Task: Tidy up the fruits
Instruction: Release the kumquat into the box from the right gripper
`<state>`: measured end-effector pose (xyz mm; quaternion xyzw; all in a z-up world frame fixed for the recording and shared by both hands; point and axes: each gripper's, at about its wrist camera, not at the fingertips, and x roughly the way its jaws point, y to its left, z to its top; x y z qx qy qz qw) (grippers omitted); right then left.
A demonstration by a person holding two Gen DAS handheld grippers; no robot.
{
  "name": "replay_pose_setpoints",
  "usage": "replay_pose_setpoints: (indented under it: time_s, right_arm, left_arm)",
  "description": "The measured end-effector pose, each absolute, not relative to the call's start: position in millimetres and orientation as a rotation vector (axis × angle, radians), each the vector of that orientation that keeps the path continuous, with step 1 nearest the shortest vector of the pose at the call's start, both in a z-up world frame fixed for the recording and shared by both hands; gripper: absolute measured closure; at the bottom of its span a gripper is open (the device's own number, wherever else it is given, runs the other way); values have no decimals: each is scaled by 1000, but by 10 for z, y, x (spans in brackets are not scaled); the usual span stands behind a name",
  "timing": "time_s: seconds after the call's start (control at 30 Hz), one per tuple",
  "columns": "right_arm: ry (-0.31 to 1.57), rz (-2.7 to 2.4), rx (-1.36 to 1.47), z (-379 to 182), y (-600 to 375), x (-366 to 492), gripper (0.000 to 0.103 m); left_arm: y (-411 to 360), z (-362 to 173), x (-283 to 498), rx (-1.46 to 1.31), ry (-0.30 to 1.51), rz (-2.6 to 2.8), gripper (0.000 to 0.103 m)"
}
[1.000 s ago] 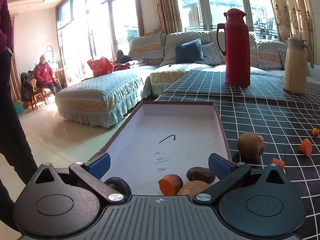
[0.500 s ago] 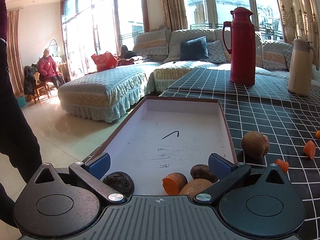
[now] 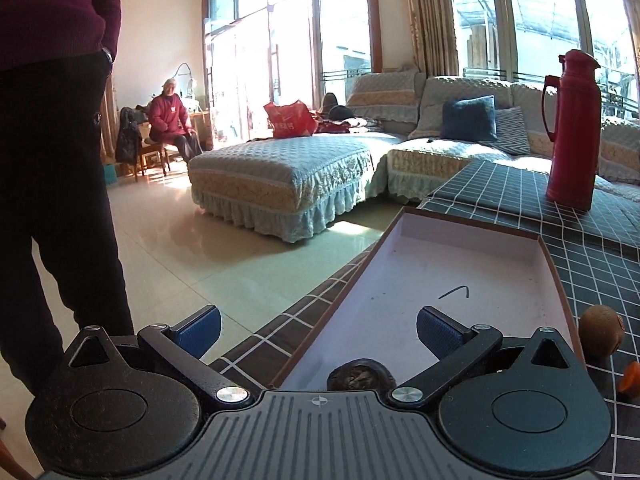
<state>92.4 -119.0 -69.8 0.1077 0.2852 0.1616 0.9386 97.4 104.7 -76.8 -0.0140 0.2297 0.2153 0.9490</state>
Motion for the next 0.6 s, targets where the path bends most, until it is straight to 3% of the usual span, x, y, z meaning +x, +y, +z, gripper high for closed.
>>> replay_pose_setpoints:
  time_s: [0.2,0.3,0.6]
  right_arm:
    - [610,408,133,-760,-687,990,78]
    - [631,402,118,-782,-606,1029,71]
    - [582,293,224,-765,-1188,792,65]
  left_arm:
    - [1229,-820,965,-40,476,455,0]
    - [1239,-821,974,-43,474,451,0]
    - [743,-759,998,13,424,298,0]
